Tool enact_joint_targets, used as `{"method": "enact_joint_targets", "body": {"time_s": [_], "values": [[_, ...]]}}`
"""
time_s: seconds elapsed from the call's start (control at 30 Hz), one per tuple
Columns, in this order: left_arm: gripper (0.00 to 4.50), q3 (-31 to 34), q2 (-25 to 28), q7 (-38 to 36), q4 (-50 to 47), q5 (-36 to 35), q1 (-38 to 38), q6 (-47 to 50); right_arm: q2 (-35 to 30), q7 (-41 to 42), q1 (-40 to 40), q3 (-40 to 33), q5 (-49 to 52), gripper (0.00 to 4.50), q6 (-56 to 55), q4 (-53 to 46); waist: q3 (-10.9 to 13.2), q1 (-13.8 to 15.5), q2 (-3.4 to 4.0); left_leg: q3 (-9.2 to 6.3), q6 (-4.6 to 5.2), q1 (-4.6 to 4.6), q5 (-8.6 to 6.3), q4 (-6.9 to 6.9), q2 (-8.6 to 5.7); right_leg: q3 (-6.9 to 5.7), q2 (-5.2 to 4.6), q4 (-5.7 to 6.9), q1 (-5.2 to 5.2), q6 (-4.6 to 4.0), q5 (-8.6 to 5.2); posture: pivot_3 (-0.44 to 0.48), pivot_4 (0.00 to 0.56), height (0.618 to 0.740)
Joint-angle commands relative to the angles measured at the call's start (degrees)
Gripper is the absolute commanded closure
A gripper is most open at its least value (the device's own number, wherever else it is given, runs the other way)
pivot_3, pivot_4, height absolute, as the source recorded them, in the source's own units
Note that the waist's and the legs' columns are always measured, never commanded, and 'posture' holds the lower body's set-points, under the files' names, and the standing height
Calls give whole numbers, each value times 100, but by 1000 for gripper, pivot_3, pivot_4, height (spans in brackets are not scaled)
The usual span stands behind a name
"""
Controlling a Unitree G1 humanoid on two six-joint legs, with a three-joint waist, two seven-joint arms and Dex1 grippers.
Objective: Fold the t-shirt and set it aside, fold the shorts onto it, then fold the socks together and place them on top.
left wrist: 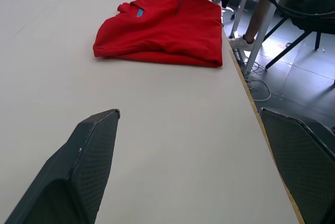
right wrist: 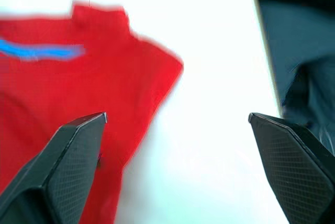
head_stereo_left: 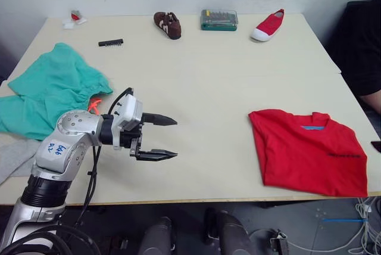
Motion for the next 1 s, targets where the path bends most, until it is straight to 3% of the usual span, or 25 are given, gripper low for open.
{"method": "enact_joint_targets", "body": {"time_s": [0.03, 0.2, 0.4, 0.57, 0.67, 0.8, 1.0], "values": [[0, 195, 95, 81, -272, -64, 70, 31, -18, 177, -317, -616, 698, 21, 371, -887, 1, -7, 3, 3, -1, -1, 1, 0, 2, 3, 2, 3, 1, -1, 0, 0, 150, 740], [0, 257, 156, 107, -257, -32, 101, 45, 290, 294, -914, -299, 2620, 21, 1402, -3065, 2, 13, 3, -6, 2, 4, 0, 1, 23, 3, 20, 3, 2, -7, 3, 0, 150, 740], [0, 423, 237, 327, -301, 41, 339, 32, 714, -130, -1323, 1068, 2893, 21, 924, -4652, 1, 42, -1, -13, -2, -4, 2, 3, 29, -1, 25, 14, -14, -17, 3, 0, 150, 740], [0, 892, 346, 850, -523, 144, 839, 82, 1391, -652, -1788, 1952, 2851, 21, 630, -4899, 0, 25, -2, 2, -14, -12, 7, 6, 14, 4, 10, 16, -27, -19, 4, 0, 150, 740], [0, 1531, 463, 1211, -828, 125, 1535, 216, 1543, -563, -1798, 2297, 2826, 21, 511, -4967, 0, 5, -3, 8, -15, -18, 6, 4, 18, 7, 13, 32, -36, -20, 4, 0, 150, 740], [0, 2307, 611, 1732, -776, 743, 2540, -80, 1648, -458, -1832, 2602, 2762, 21, 353, -4885, 1, 14, -3, 13, -12, -19, 2, 1, 19, 7, 14, 32, -42, -28, -1, 0, 150, 740], [0, 3027, 662, 2777, 80, 1346, 2657, 5, 1806, -349, -1976, 3050, 2619, 21, 155, -4769, -3, 54, -10, 4, 25, -18, -21, 8, 21, 8, 9, 16, -42, -39, 6, 0, 150, 740]]}}
